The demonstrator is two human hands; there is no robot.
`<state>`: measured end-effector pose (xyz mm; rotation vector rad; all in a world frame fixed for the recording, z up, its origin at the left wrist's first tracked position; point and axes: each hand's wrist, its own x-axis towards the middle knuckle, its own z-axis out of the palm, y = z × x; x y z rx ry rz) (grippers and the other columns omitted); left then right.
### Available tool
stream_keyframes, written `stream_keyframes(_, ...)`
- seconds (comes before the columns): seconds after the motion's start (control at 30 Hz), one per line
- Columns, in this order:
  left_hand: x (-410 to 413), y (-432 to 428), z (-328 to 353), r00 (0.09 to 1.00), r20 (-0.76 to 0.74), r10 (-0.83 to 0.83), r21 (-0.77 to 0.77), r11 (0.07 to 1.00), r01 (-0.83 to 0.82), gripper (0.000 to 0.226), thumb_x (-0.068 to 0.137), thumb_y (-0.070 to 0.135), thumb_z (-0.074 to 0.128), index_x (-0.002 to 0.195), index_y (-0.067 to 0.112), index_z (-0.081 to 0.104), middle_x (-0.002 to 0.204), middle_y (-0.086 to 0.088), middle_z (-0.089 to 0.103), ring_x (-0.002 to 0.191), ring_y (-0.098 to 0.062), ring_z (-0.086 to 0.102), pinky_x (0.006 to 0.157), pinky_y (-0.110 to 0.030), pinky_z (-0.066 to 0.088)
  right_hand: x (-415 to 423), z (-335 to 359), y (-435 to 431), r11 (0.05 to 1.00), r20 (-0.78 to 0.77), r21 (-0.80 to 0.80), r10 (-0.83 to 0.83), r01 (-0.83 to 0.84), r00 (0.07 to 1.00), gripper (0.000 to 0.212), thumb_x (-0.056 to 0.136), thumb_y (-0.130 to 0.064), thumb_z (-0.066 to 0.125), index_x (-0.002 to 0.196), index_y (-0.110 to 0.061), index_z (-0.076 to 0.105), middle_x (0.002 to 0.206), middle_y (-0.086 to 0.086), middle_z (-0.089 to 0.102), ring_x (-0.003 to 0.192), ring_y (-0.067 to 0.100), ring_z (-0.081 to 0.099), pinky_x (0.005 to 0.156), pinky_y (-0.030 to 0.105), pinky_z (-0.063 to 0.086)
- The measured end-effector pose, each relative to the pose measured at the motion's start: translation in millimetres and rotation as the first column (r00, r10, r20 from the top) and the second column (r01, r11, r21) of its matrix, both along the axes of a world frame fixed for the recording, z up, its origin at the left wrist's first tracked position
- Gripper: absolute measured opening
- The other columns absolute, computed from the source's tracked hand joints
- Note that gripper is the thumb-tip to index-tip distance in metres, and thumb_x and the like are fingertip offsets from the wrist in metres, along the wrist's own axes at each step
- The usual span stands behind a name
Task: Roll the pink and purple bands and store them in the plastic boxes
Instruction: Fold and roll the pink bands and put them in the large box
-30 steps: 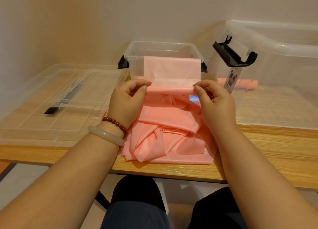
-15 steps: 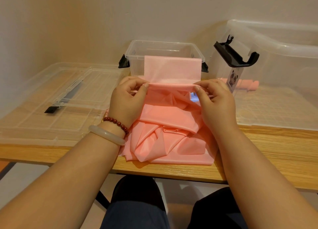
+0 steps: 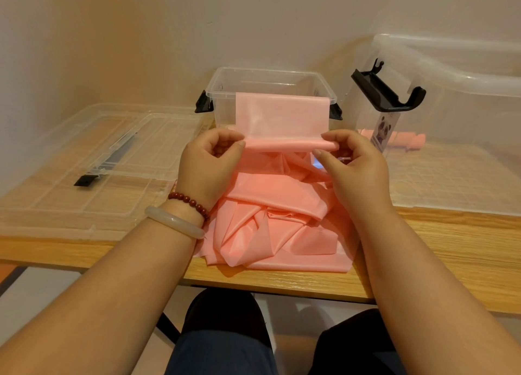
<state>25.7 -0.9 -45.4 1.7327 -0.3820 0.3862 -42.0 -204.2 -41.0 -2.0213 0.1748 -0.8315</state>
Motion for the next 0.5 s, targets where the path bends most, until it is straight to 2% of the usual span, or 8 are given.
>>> stream_keyframes(0.07, 1.0, -0.2, -1.2, 1.000, -0.006, -0.011, 0.008, 1.000, 0.011, 0.021, 0.085, 0.007, 0.064, 0.090, 0.027, 0.065, 0.093, -0.001, 0.070, 0.086, -0.012, 0.065, 0.076, -0.016, 0.050, 0.2, 0.1, 0.2, 1.000, 0.000, -0.002, -0.015, 0.015, 1.000, 0.017, 0.090, -0.018, 0.068, 0.101, -0.031, 0.067, 0.101, -0.006, 0.064, 0.088, 0.004, 0.058, 0.081, 0.024, 0.051)
stream_keyframes(0.17, 2.0, -0.7, -1.9, 1.000, 0.007, 0.015, 0.017, 1.000, -0.015, 0.018, 0.086, 0.009, 0.065, 0.090, 0.026, 0.065, 0.091, -0.001, 0.070, 0.086, -0.014, 0.065, 0.074, -0.016, 0.049, 0.8, 0.8, 0.9, 0.999, 0.032, -0.029, -0.019, 0.020, 0.999, 0.012, 0.092, -0.018, 0.064, 0.097, -0.029, 0.069, 0.102, -0.002, 0.064, 0.087, -0.008, 0.053, 0.076, 0.005, 0.040)
stream_keyframes(0.23, 3.1, -1.0, -3.0, 1.000, 0.005, 0.027, 0.005, 1.000, -0.027, 0.010, 0.087, 0.014, 0.065, 0.090, 0.024, 0.067, 0.089, -0.001, 0.071, 0.084, -0.012, 0.066, 0.074, -0.020, 0.051, 1.2, 0.8, 0.7, 0.998, 0.038, -0.053, -0.026, 0.028, 0.999, 0.010, 0.093, -0.019, 0.065, 0.095, -0.026, 0.070, 0.100, -0.002, 0.061, 0.086, -0.014, 0.050, 0.075, 0.001, 0.036)
stream_keyframes(0.33, 5.5, -0.5, -5.4, 1.000, 0.015, 0.016, 0.010, 1.000, -0.016, 0.007, 0.088, 0.022, 0.061, 0.091, 0.022, 0.068, 0.090, -0.004, 0.072, 0.087, -0.016, 0.068, 0.081, -0.031, 0.054, 2.0, 0.7, 0.8, 0.998, 0.039, -0.051, -0.031, 0.033, 0.999, 0.007, 0.092, -0.019, 0.066, 0.090, -0.026, 0.068, 0.101, -0.005, 0.054, 0.085, -0.018, 0.049, 0.074, 0.000, 0.035)
stream_keyframes(0.4, 7.4, 0.3, -6.6, 0.998, 0.044, 0.034, 0.048, 0.998, -0.037, 0.009, 0.088, 0.024, 0.061, 0.088, 0.020, 0.069, 0.095, -0.005, 0.070, 0.090, -0.015, 0.066, 0.084, -0.031, 0.053, 2.0, 1.1, 1.2, 0.998, 0.057, -0.061, -0.029, 0.033, 0.998, 0.009, 0.092, -0.017, 0.065, 0.088, -0.025, 0.067, 0.102, -0.007, 0.055, 0.086, -0.018, 0.049, 0.075, 0.001, 0.036)
stream_keyframes(0.5, 7.4, 1.1, -6.7, 0.998, 0.044, 0.052, 0.057, 0.997, -0.054, 0.009, 0.088, 0.026, 0.061, 0.085, 0.023, 0.068, 0.094, -0.003, 0.070, 0.090, -0.016, 0.066, 0.085, -0.036, 0.054, 1.2, 2.0, 2.1, 0.999, 0.048, -0.035, -0.023, 0.024, 0.999, 0.011, 0.094, -0.018, 0.063, 0.093, -0.028, 0.066, 0.098, -0.007, 0.063, 0.086, -0.009, 0.054, 0.075, 0.008, 0.042)
